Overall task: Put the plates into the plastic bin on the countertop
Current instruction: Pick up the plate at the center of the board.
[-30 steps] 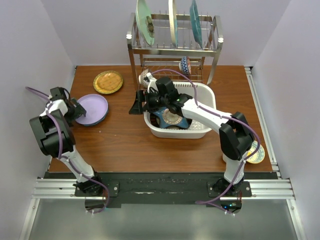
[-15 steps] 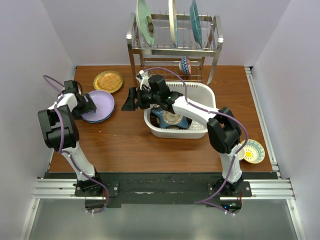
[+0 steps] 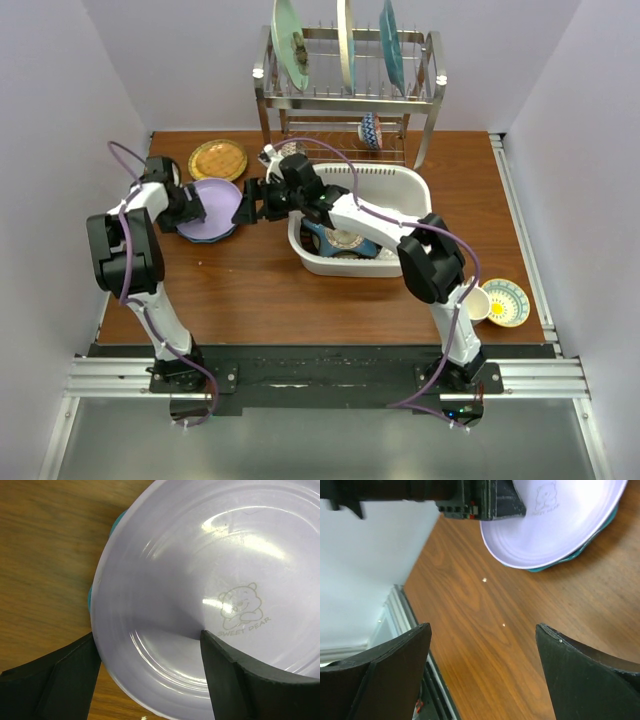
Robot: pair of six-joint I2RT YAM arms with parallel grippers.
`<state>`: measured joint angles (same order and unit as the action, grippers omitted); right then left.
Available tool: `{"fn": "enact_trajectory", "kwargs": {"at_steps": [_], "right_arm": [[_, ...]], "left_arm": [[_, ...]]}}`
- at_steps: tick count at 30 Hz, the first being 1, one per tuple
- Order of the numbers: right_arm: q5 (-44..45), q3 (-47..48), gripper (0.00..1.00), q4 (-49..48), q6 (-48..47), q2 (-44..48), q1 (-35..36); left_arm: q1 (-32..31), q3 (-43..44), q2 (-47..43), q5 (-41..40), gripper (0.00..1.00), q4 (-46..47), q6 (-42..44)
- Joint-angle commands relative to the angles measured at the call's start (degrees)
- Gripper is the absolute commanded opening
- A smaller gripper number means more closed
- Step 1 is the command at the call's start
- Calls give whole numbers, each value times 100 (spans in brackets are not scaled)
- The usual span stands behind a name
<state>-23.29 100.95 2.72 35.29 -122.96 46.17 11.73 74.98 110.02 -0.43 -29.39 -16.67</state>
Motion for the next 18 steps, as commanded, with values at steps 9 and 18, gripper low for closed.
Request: {"fn": "enact_trajectory", "kwargs": {"at_steps": [9,18], "right_arm": [[1151,417,83,826,-268,-290,182],[1652,584,81,827,-233,-633,190]], "left_arm": [[-566,-738,117,131,77,-533,251],[-575,-1432,-375,306,73,-419,339]]}}
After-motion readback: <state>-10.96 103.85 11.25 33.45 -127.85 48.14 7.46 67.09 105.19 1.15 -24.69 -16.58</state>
